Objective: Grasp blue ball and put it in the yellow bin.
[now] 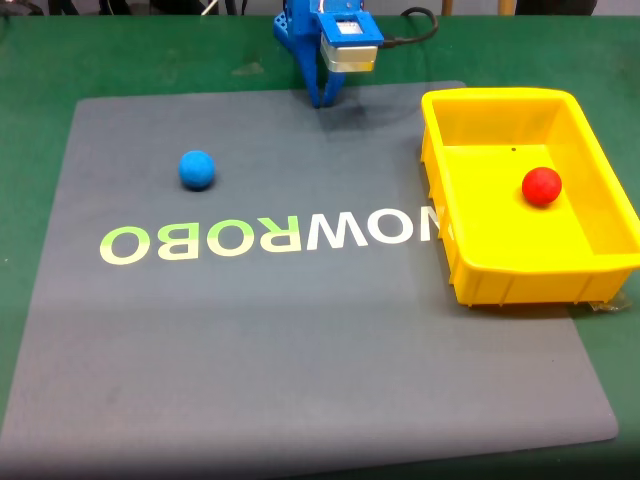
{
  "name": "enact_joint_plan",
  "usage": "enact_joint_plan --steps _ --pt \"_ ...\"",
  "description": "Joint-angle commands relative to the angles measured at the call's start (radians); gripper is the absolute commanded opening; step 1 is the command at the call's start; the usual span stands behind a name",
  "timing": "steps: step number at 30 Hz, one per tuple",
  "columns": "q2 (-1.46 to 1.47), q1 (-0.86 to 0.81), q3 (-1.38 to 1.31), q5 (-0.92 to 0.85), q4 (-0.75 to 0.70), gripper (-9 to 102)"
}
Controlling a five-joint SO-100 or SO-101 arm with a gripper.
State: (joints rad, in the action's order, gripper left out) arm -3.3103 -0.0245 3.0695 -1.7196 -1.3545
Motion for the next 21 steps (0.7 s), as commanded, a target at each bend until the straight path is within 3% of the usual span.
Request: enact_joint_plan --steps 1,15,21 --pt "-0.015 0.012 0.031 0.035 -0.026 0" --pt "-0.014 0.014 0.031 0.044 -0.025 0" --pt "-0.012 -0.144 -0.071 -0.015 0.084 30"
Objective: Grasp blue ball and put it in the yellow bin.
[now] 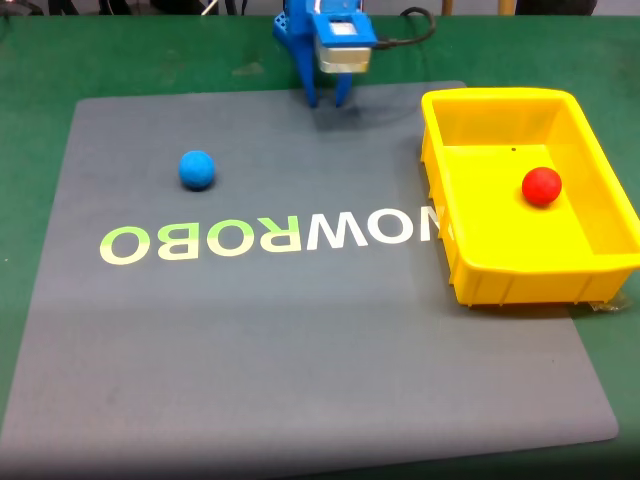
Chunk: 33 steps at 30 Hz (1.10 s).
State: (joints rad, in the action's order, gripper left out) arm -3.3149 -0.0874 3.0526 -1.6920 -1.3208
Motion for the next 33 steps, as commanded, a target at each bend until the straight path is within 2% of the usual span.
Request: enact_joint_plan --steps 1,7,13,18,26,33 --pt "-0.008 -0.115 -0.080 -0.071 0.069 32" --pt "0.106 -0.295 -0.210 -0.238 0.176 35" --pt "0.620 -0.390 -0.483 -0.186 0.368 35" --pt "0.928 -0.446 -0.638 -0.183 0.499 35" --pt "1.241 -0.502 -0.784 -0.199 0.664 35" --pt "1.459 -0.514 -0.931 -0.183 0.719 35"
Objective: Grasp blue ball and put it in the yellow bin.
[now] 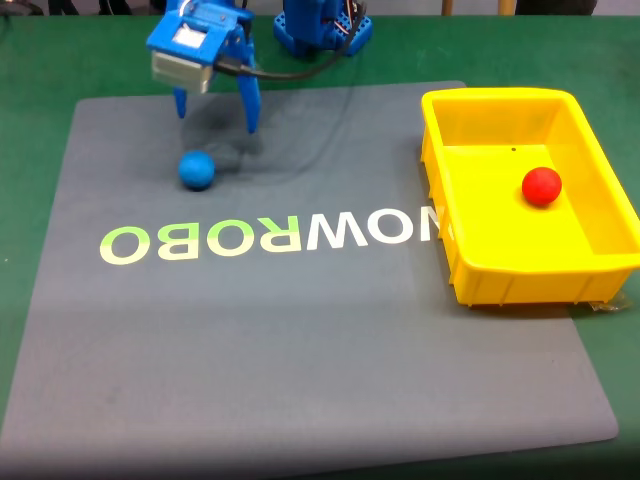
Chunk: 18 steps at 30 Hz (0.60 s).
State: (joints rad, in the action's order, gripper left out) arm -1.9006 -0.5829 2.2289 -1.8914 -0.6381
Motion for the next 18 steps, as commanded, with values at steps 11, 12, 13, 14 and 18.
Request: enact_joint_plan --steps 11,12,13,14,18 --pt "0.330 0.003 -0.357 0.057 0.048 34" --pt "0.348 0.006 -0.376 0.060 0.048 34" --pt "0.367 0.009 -0.391 0.063 0.048 34" --pt "0.385 0.011 -0.403 0.064 0.048 34" --pt "0.440 0.020 -0.445 0.075 0.048 33"
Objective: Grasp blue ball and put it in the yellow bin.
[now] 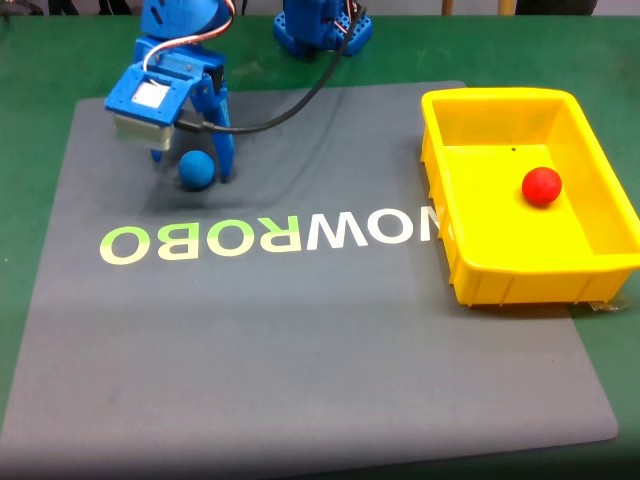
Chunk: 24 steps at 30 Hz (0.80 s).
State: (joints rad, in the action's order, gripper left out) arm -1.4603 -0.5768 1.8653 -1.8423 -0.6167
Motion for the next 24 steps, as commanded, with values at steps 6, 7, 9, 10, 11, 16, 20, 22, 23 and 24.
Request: enact_joint_plan --steps 6,7,9,10,11,16,20,22,23,24 --pt "0.046 0.029 -0.109 0.040 0.026 32" --pt "0.052 0.032 -0.112 0.043 0.026 32" --pt "0.058 0.038 -0.112 0.048 0.026 31" --pt "0.061 0.041 -0.114 0.052 0.026 31" --pt "0.064 0.044 -0.114 0.052 0.026 30" --pt "0.069 0.058 -0.115 0.063 0.023 15" --pt "0.064 0.064 -0.115 0.091 0.018 0" --pt "0.061 0.064 -0.115 0.097 0.015 0" --pt "0.060 0.064 -0.115 0.097 0.015 0" --pt "0.057 0.064 -0.115 0.097 0.015 0"
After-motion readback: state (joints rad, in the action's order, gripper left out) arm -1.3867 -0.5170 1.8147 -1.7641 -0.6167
